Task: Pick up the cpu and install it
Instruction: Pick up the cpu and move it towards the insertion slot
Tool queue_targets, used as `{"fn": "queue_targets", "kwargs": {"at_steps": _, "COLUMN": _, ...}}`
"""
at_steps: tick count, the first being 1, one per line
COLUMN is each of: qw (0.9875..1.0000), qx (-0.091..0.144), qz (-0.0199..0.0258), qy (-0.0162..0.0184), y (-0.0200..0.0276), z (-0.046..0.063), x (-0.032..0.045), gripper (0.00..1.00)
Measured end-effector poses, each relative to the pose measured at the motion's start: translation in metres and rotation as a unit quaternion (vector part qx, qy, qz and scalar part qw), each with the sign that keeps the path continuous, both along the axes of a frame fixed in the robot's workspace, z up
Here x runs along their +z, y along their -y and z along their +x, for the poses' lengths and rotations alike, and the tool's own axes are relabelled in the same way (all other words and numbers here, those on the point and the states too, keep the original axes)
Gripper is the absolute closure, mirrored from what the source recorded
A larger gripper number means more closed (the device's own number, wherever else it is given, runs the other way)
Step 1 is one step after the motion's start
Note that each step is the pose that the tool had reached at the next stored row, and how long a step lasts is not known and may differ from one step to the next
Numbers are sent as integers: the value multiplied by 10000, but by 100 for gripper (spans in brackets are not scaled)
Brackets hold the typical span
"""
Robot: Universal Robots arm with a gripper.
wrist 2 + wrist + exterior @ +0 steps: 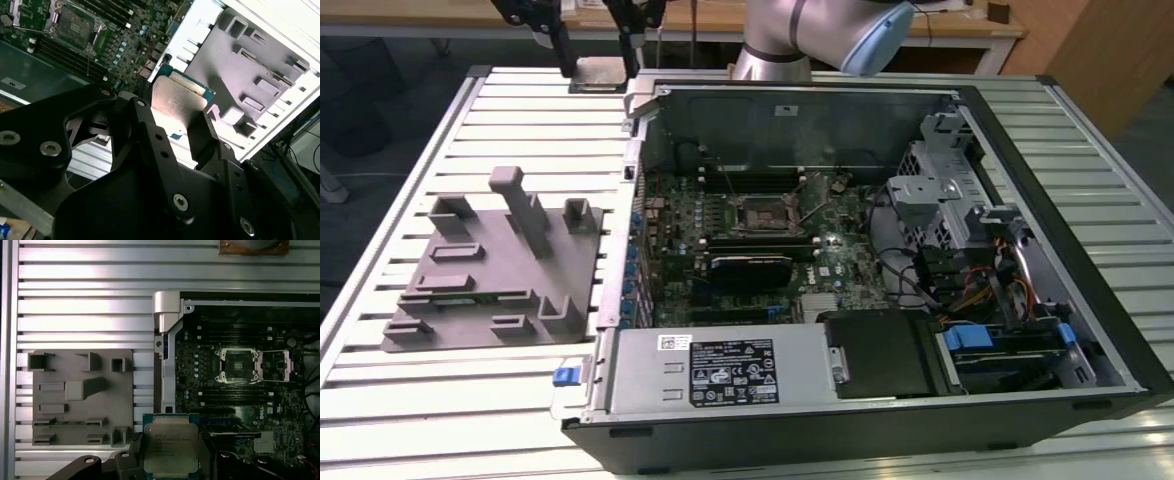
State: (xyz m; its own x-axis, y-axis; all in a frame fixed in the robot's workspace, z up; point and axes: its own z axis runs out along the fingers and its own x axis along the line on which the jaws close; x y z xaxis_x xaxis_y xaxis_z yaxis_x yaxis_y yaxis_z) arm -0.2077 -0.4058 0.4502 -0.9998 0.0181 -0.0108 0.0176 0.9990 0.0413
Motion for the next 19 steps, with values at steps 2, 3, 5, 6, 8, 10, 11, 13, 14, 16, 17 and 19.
{"fn": "queue_targets", "kwargs": {"at_steps": 2, "qw": 10000, "qx": 0, "qz": 0, "qy": 0, "y": 0, "z": 60, "x": 0, "gripper": 47}}
{"fn": "queue_targets", "kwargs": {"at_steps": 3, "qw": 10000, "qx": 0, "qz": 0, "qy": 0, "y": 0, "z": 96, "x": 0, "gripper": 47}}
{"fn": "queue_targets", "kwargs": {"at_steps": 5, "qw": 10000, "qx": 1, "qz": 0, "qy": 0, "y": 0, "z": 162, "x": -1, "gripper": 47}}
{"fn": "queue_targets", "kwargs": {"at_steps": 6, "qw": 10000, "qx": 0, "qz": 0, "qy": -1, "y": 0, "z": 195, "x": -2, "gripper": 47}}
{"fn": "queue_targets", "kwargs": {"at_steps": 8, "qw": 10000, "qx": 0, "qz": 0, "qy": -1, "y": -1, "z": 261, "x": -3, "gripper": 47}}
{"fn": "queue_targets", "kwargs": {"at_steps": 10, "qw": 10000, "qx": 1, "qz": 0, "qy": -2, "y": -4, "z": 340, "x": -6, "gripper": 47}}
{"fn": "queue_targets", "kwargs": {"at_steps": 11, "qw": 10000, "qx": 0, "qz": 0, "qy": -2, "y": -8, "z": 385, "x": -9, "gripper": 47}}
{"fn": "queue_targets", "kwargs": {"at_steps": 13, "qw": 10000, "qx": 0, "qz": 0, "qy": -1, "y": -20, "z": 475, "x": -21, "gripper": 47}}
{"fn": "queue_targets", "kwargs": {"at_steps": 14, "qw": 10000, "qx": 1, "qz": 1, "qy": -1, "y": -30, "z": 520, "x": -31, "gripper": 47}}
{"fn": "queue_targets", "kwargs": {"at_steps": 16, "qw": 10000, "qx": 0, "qz": 0, "qy": -1, "y": -57, "z": 610, "x": -58, "gripper": 47}}
{"fn": "queue_targets", "kwargs": {"at_steps": 17, "qw": 10000, "qx": 0, "qz": 0, "qy": -1, "y": -76, "z": 654, "x": -77, "gripper": 47}}
{"fn": "queue_targets", "kwargs": {"at_steps": 19, "qw": 10000, "qx": 0, "qz": 0, "qy": -2, "y": -117, "z": 747, "x": -113, "gripper": 47}}
